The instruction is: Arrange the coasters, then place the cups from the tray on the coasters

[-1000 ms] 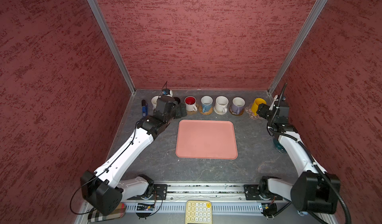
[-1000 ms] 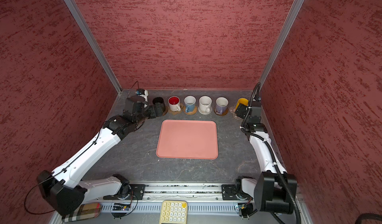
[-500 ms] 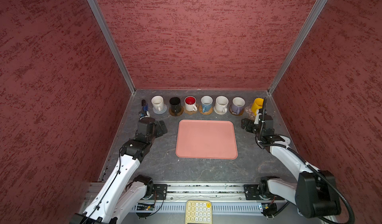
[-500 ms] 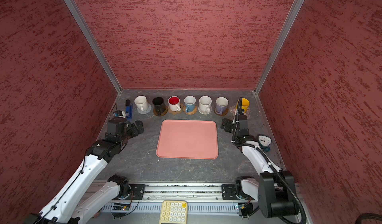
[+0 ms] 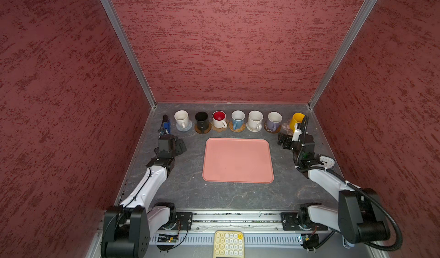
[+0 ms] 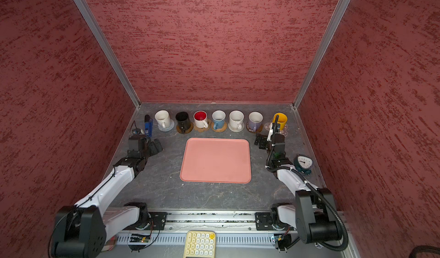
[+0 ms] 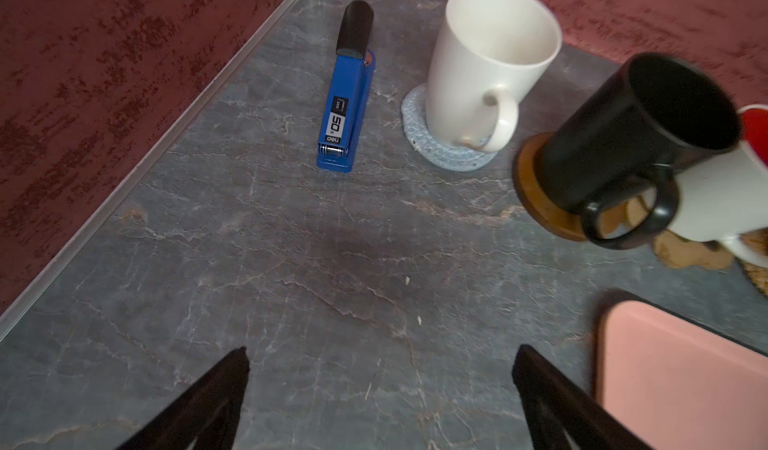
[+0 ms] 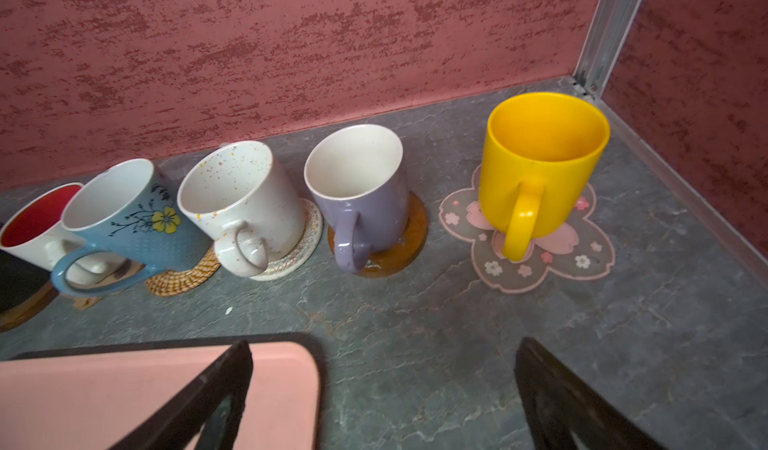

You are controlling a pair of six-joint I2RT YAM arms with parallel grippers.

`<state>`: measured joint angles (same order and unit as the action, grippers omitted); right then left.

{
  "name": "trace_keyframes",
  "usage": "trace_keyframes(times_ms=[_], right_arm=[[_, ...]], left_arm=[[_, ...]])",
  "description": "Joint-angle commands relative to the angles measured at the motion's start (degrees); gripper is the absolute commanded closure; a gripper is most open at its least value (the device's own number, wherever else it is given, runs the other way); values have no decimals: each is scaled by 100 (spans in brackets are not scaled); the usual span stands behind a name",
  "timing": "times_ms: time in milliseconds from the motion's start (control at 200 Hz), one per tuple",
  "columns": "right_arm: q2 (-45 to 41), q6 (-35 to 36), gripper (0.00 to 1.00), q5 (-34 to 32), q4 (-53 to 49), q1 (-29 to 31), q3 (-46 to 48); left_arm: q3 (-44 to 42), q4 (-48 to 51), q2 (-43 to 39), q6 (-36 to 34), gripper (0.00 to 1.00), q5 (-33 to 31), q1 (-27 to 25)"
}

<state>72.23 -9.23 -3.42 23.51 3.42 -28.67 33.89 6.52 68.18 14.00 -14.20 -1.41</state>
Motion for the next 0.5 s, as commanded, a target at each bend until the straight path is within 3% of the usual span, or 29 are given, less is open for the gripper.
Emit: trace_keyframes(times_ms=[0, 150, 235, 391, 491], right_arm=[[252, 350, 1, -503, 1027, -184, 80], [779, 569, 1, -526, 790, -317, -336], [937, 829, 1, -828, 1670, -340, -17], [1074, 721, 1, -823, 2194, -429, 265], [1352, 777, 1, -867, 3547, -389, 979]], left_arm=[[235, -1133, 819, -450, 0, -405, -36], [567, -1772, 1812, -730, 0, -400, 69], [439, -2444, 1969, -813, 0, -2, 117], [422, -2905, 2182, -988, 0, 219, 234], [336, -2969, 2126, -934, 0, 167, 257]])
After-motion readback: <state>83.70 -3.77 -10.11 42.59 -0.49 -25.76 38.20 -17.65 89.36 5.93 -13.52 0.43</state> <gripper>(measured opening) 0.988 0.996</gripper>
